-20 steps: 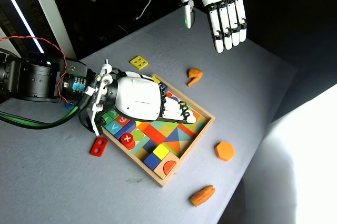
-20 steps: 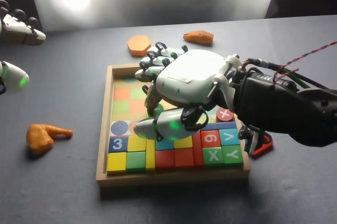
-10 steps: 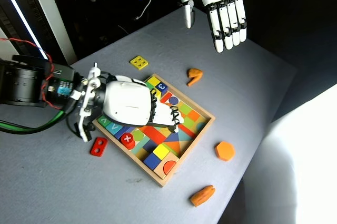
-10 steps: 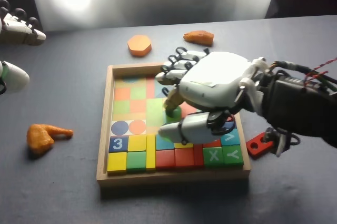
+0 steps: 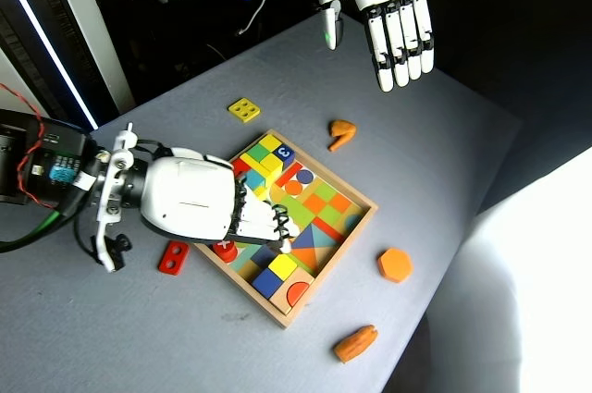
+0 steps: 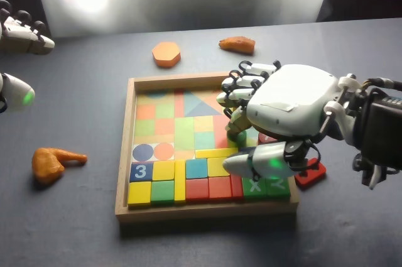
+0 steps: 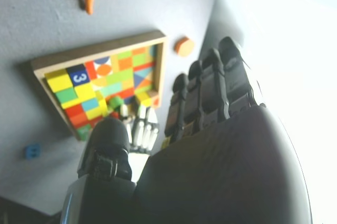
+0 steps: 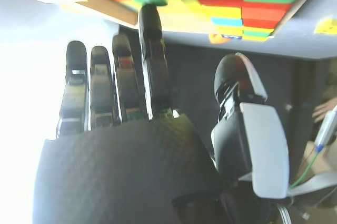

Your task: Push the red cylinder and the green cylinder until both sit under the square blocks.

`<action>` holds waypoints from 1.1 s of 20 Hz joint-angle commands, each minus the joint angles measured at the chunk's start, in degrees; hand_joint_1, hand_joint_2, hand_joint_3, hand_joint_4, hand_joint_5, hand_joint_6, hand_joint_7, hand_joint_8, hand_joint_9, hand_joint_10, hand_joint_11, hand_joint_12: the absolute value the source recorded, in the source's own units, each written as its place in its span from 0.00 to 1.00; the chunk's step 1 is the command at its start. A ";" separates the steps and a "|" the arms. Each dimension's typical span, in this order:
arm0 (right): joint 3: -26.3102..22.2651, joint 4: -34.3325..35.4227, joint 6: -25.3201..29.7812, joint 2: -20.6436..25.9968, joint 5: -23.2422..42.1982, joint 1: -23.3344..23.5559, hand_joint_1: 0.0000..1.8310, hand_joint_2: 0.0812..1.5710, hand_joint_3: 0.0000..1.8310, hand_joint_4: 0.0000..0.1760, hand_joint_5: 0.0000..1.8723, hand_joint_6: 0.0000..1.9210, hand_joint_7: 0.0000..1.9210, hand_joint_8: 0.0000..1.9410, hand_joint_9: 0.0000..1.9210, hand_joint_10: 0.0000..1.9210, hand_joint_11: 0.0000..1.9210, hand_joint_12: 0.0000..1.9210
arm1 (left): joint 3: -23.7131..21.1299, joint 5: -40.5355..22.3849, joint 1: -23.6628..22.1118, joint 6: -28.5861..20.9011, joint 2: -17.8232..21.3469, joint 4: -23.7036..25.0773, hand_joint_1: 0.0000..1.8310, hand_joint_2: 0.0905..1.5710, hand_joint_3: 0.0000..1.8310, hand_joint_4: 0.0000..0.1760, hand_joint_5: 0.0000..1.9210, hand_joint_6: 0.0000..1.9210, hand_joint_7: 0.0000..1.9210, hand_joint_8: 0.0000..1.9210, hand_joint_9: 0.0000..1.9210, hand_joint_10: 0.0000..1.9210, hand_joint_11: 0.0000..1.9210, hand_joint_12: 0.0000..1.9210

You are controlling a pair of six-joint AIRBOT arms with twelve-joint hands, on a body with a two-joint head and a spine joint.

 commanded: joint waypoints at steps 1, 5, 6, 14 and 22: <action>-0.03 -0.20 -0.55 0.75 -1.44 -1.07 0.01 0.76 0.00 0.00 0.43 0.01 0.14 0.00 0.05 0.04 0.00 0.35 | 0.21 -4.46 -0.56 0.15 0.71 1.69 0.00 0.92 0.00 0.00 0.04 0.00 0.05 0.00 0.05 0.00 0.00 0.13; -0.78 -0.33 -0.54 2.37 -2.83 -1.55 0.02 0.76 0.00 0.00 0.43 0.01 0.13 0.00 0.03 0.06 0.00 0.23 | 0.22 -4.46 -0.56 0.15 0.71 1.69 0.00 0.93 0.00 0.00 0.04 0.00 0.04 0.00 0.03 0.00 0.00 0.11; -1.10 -0.55 -0.54 2.65 -2.92 -1.56 0.02 0.76 0.00 0.00 0.44 0.01 0.13 0.00 0.03 0.07 0.00 0.23 | 0.22 -4.46 -0.56 0.15 0.71 1.69 0.00 0.92 0.00 0.00 0.04 0.00 0.04 0.00 0.04 0.00 0.00 0.13; -3.26 -2.41 -0.57 4.45 -3.02 -1.35 0.02 0.76 0.00 0.00 0.43 0.01 0.12 0.00 0.00 0.15 0.00 0.31 | 0.22 -4.46 -0.56 0.15 0.71 1.70 0.00 0.93 0.00 0.00 0.03 0.00 0.03 0.00 0.03 0.00 0.00 0.12; -3.20 -2.52 -0.61 4.85 -2.58 1.42 0.03 0.75 0.00 0.00 0.44 0.01 0.16 0.00 0.00 0.19 0.00 0.36 | 0.23 -4.45 -0.56 0.15 0.71 1.71 0.00 0.93 0.00 0.00 0.03 0.00 0.03 0.00 0.03 0.00 0.00 0.12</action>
